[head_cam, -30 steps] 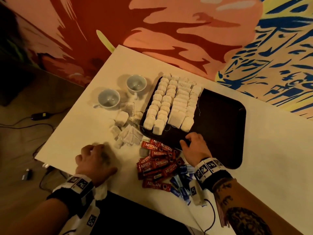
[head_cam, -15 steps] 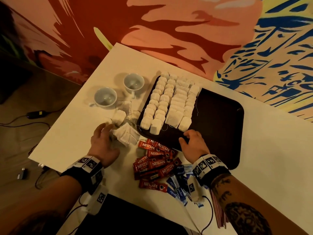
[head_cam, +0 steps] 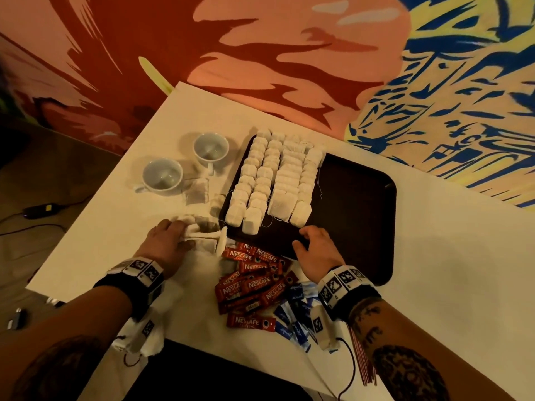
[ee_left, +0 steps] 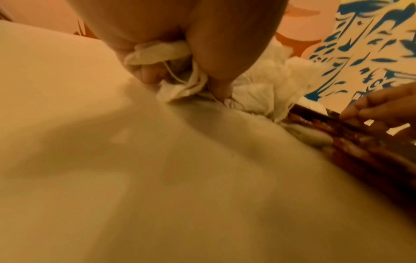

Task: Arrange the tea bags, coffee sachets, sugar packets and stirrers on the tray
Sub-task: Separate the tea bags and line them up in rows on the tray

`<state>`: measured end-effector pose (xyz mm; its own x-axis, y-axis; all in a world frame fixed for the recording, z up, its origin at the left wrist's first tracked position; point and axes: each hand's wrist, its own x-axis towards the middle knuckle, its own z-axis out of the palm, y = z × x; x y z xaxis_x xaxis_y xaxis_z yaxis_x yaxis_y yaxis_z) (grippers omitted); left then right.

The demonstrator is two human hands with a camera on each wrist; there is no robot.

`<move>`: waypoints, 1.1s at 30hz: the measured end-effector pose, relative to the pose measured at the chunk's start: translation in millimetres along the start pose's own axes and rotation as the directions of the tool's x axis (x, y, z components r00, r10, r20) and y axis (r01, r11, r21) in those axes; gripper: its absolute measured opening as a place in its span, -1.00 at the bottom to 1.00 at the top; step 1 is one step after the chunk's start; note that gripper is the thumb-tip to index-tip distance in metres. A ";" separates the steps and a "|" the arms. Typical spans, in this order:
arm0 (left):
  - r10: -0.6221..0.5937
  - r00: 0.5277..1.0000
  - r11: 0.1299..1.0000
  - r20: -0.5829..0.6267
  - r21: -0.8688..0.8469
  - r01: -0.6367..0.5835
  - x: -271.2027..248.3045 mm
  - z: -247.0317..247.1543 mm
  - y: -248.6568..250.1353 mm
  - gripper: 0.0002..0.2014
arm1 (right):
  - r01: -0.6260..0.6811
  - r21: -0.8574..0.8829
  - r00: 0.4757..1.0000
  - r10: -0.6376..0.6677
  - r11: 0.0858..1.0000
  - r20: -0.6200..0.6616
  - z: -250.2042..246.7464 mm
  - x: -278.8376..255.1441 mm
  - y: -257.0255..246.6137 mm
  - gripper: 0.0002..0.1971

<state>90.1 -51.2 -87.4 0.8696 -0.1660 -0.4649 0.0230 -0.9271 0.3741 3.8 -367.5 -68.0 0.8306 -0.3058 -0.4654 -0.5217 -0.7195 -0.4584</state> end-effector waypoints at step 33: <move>0.270 0.937 0.061 0.221 -0.975 0.212 -34.6 -48.4 145.4 -0.56 | 0.433 0.428 0.901 -0.370 0.793 -0.228 -28.2 -36.2 -108.5 -0.80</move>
<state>87.2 -164.0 21.9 0.7124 -0.4801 -0.5117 0.6669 0.2362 0.7068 35.8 -296.0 19.9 0.9854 -0.1515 -0.0775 -0.1370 -0.4360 -0.8894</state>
